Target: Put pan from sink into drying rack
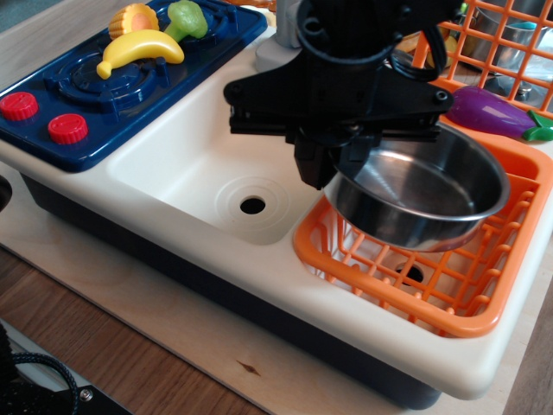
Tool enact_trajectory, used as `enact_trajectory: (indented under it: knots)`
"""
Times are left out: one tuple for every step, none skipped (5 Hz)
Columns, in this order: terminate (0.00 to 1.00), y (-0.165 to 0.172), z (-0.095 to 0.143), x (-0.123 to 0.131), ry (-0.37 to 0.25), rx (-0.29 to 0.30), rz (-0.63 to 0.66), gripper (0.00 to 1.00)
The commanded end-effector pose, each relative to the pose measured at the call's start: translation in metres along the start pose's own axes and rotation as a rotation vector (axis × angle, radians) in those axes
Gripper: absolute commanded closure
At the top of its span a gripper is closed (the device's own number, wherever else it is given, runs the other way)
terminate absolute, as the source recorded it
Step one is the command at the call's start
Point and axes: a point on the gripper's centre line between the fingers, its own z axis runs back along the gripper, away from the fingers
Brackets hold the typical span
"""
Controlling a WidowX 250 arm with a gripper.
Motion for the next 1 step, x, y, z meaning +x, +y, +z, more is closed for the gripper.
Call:
enact_trajectory:
  knots:
    - [1.0,-0.0057,0.0034,0.0036,-0.038,-0.034,0.025,0.0]
